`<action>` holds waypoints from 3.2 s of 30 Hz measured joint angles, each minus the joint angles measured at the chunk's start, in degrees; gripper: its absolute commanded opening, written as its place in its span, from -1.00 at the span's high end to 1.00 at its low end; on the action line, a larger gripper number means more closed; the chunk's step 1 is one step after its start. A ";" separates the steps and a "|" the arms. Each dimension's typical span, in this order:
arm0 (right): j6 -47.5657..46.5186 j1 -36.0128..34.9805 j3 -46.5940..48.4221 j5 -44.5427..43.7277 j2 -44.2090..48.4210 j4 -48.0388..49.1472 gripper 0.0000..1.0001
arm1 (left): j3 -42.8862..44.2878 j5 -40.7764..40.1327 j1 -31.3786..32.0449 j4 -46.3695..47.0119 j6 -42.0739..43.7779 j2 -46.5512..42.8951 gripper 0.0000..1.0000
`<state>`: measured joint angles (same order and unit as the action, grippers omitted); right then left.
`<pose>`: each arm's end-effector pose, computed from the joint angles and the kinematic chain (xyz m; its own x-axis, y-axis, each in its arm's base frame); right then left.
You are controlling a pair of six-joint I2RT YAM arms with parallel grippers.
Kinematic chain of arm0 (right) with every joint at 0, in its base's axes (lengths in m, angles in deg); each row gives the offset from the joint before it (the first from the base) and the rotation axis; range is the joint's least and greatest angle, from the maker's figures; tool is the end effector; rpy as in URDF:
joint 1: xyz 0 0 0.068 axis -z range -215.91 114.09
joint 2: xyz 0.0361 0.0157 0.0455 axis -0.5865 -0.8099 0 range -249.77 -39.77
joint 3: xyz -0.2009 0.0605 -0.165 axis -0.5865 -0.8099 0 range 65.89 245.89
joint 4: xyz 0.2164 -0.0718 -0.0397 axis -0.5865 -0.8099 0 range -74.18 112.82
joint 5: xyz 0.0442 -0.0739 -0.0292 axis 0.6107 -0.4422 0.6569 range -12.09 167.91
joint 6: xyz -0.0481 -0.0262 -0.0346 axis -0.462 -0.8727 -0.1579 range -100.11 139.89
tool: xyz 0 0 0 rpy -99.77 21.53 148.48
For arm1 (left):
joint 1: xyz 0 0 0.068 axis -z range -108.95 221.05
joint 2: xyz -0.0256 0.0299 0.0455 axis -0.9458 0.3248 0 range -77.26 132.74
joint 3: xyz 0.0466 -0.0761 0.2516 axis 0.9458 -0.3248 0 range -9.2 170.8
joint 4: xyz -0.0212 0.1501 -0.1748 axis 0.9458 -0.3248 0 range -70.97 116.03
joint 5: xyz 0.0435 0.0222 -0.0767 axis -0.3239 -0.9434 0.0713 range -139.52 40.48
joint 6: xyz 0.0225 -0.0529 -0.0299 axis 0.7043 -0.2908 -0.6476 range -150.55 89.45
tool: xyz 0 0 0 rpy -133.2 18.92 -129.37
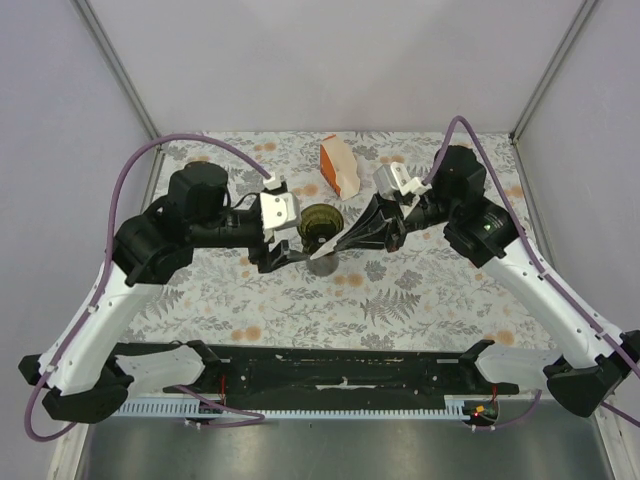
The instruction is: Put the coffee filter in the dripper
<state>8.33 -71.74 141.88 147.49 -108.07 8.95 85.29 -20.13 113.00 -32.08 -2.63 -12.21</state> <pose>0.1494 0.1662 0.4312 0.1068 -0.0092 -0.9942 -0.9577 -0.2698 -0.1003 0.1102 -0.1324 0.4475 0.1074 0.4520 -0.8855 0.9647 0.1681 0.2028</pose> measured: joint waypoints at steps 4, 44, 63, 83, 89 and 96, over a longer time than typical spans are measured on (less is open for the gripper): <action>-2.54 0.00 2.01 0.00 0.09 -1.70 1.00 | -9.33 1.22 -0.09 7.34 4.61 -6.27 -0.62; 20.52 0.00 1.40 -7.17 0.04 21.57 1.00 | -41.27 3.76 0.35 69.81 4.20 -16.61 -0.39; 16.94 8.96 -1.75 -58.51 -0.44 -12.00 -0.92 | -40.41 -17.86 -0.22 58.95 -2.05 -13.51 -0.63; 43.06 41.44 -30.05 -83.25 -7.21 -21.90 -0.96 | -44.24 -29.55 -1.03 56.52 -4.57 -21.49 -0.72; 44.81 48.28 -35.60 -79.84 -11.78 -17.84 -0.95 | -44.28 -30.23 -1.09 56.81 -4.57 -21.53 -0.72; 43.28 49.35 -32.76 -77.90 -15.58 -17.25 0.32 | -45.16 -30.38 -1.11 59.74 -4.39 -21.59 -0.73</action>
<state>51.61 -22.39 109.11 69.59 -123.65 -8.30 40.14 -50.51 111.89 27.66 -7.02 -33.80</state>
